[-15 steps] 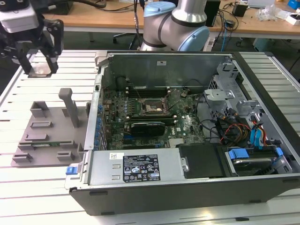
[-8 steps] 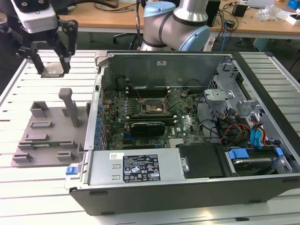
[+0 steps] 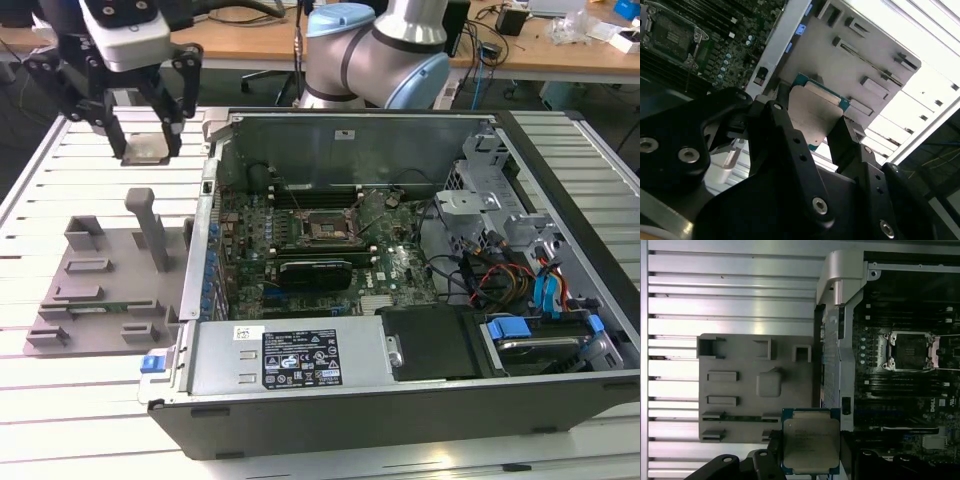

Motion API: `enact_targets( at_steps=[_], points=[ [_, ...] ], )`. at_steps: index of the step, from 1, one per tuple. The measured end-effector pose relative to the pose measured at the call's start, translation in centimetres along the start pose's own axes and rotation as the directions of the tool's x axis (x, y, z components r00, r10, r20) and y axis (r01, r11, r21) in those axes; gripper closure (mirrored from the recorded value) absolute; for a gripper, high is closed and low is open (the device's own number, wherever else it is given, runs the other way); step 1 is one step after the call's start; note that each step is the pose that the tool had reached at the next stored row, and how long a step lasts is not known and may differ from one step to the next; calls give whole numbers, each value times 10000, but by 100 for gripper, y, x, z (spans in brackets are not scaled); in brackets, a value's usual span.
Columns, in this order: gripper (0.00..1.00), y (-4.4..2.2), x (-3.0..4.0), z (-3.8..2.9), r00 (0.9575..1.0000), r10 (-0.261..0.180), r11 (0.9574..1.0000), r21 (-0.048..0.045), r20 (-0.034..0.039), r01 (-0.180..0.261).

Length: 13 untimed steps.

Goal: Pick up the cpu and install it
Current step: 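Pick up the cpu and move it towards the insertion slot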

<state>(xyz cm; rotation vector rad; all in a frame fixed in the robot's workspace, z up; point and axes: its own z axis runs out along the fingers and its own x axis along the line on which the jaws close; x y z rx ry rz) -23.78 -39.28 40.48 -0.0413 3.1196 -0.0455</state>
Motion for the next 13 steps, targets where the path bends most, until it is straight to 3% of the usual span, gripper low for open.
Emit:
enact_targets(
  at_steps=[5,7,13],
  points=[
    [45,-4,-135,3,10000,-1,10000,-1,-4,1],
    [45,-3,-246,7,10000,0,10000,-1,-18,0],
    [45,21,-480,52,10000,-3,10000,-3,-91,3]
  ],
)
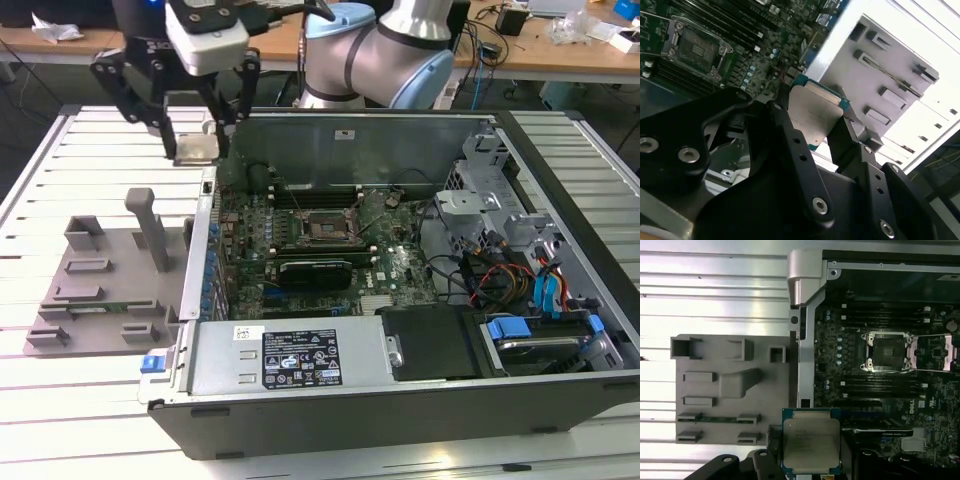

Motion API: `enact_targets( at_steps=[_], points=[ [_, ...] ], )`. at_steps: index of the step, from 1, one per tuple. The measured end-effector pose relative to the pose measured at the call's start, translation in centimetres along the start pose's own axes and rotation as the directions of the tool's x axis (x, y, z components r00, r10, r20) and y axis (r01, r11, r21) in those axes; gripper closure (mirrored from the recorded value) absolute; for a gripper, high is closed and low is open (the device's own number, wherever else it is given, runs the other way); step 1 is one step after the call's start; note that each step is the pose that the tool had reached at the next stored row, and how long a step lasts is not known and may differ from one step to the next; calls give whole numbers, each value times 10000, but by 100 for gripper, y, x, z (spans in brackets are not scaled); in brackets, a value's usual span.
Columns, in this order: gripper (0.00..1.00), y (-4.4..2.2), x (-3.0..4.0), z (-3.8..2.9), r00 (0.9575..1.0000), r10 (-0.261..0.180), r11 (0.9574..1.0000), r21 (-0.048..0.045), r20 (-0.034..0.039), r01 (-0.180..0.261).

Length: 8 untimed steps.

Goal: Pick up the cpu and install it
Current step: 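Pick up the cpu and move it towards the insertion slot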

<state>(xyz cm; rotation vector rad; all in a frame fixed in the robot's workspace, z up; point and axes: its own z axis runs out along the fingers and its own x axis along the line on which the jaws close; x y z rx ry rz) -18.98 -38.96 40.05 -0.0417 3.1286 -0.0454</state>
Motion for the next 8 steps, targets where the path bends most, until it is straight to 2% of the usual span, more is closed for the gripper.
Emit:
enact_targets(
  at_steps=[5,7,8],
  points=[
    [45,55,-233,92,9999,-3,10000,-4,-101,3],
    [45,76,-297,128,9999,-3,10000,-4,-128,3],
    [45,100,-371,167,9999,-4,10000,-5,-161,4]
  ],
)
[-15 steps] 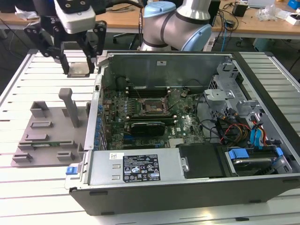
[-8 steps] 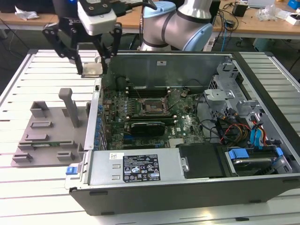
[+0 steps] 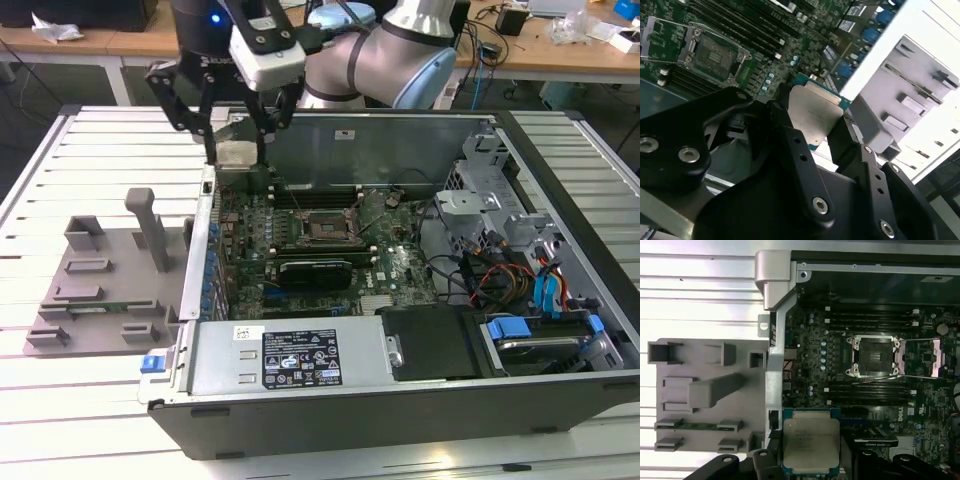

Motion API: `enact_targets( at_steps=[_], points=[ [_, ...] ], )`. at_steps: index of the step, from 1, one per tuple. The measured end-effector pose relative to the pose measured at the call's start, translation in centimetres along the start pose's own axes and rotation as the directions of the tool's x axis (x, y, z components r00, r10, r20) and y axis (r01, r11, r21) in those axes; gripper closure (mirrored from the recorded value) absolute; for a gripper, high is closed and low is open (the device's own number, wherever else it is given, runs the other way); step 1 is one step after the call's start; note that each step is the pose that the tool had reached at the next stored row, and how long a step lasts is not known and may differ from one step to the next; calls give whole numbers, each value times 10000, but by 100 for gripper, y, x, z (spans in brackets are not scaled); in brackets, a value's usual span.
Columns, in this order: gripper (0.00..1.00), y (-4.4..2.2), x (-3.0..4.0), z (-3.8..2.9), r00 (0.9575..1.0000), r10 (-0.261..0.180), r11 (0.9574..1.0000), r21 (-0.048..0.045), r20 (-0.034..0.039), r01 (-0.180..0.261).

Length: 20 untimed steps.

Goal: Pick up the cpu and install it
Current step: 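Pick up the cpu and move it towards the insertion slot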

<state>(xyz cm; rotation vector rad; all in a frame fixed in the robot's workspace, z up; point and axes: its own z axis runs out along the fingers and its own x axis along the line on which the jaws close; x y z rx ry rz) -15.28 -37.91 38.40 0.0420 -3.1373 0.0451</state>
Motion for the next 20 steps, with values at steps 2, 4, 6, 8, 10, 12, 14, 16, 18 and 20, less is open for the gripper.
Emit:
enact_targets(
  at_steps=[2,4,6,8,10,12,14,16,18,20],
  points=[
    [45,23,-75,40,10000,-2,10000,-1,-30,2],
    [45,58,-188,101,10000,-2,10000,-2,-71,2],
    [45,88,-289,157,9999,-4,10000,-2,-105,4],
    [45,110,-365,199,9999,-4,10000,-4,-130,4],
    [45,134,-443,240,9999,-5,10000,-5,-155,5],
    [45,198,-583,317,9998,-6,10000,-5,-191,6],
    [45,257,-662,365,9998,-7,10000,-5,-207,7],
    [45,309,-751,415,9997,-7,10000,-5,-231,7],
    [45,342,-809,451,9997,-8,10000,-8,-245,7],
    [45,398,-901,514,9996,-10,10000,-8,-274,10]
  ],
)
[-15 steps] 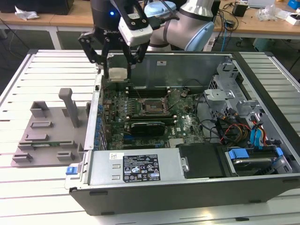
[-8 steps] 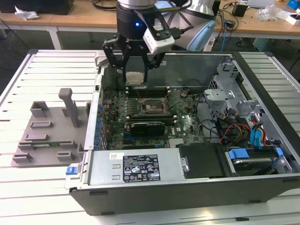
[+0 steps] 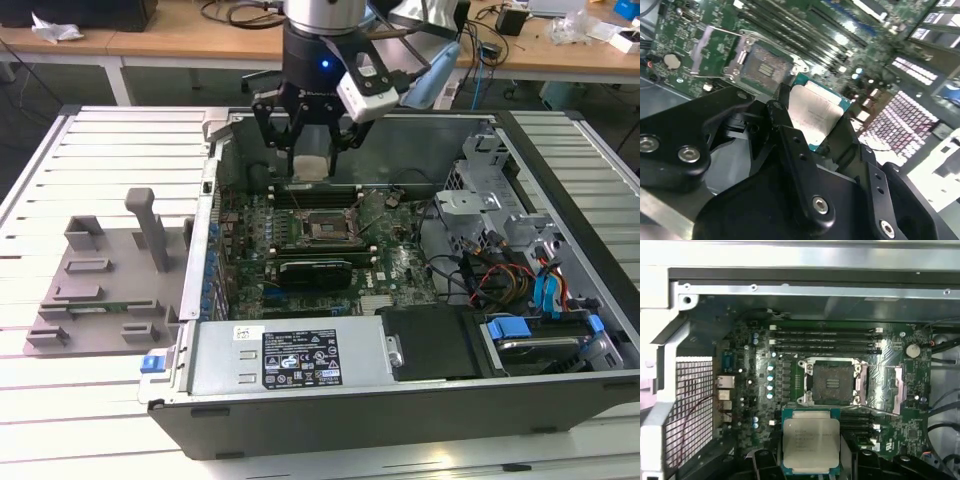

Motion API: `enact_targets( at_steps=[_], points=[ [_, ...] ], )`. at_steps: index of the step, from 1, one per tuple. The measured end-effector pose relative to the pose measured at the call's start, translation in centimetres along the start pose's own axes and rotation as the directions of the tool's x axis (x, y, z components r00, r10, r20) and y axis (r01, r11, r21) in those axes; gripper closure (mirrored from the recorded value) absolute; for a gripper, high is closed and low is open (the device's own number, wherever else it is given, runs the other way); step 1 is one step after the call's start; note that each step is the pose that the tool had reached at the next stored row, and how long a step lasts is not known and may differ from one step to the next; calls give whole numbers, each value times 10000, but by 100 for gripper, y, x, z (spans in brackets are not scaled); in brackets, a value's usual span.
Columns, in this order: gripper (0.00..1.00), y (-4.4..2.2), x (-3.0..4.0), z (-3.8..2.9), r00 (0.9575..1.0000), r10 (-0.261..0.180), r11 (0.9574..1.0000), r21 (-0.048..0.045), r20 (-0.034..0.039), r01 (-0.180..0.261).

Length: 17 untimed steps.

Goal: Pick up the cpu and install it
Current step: 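Pick up the cpu and move it towards the insertion slot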

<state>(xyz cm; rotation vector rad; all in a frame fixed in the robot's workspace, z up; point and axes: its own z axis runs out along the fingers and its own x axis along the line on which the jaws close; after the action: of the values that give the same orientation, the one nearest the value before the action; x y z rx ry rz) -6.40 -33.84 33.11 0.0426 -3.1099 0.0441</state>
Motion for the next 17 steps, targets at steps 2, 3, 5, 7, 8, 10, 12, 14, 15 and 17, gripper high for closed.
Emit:
enact_targets(
  at_steps=[2,3,5,7,8,10,12,14,15,17],
  points=[
    [45,30,-48,39,10000,2,10000,1,-14,-2],
    [45,43,-67,58,10000,1,10000,0,-19,-1],
    [45,71,-107,97,10000,0,10000,0,-30,0],
    [45,93,-143,138,10000,0,10000,0,-39,0],
    [45,106,-169,173,10000,0,10000,-3,-44,0],
    [45,117,-197,214,10000,0,10000,0,-53,0],
    [45,135,-246,274,10000,1,10000,-2,-62,-1],
    [45,154,-316,334,10000,-1,10000,-2,-77,1],
    [45,161,-336,351,10000,-2,10000,-2,-82,2],
    [45,180,-380,403,10000,-1,10000,-1,-91,1]
  ],
)
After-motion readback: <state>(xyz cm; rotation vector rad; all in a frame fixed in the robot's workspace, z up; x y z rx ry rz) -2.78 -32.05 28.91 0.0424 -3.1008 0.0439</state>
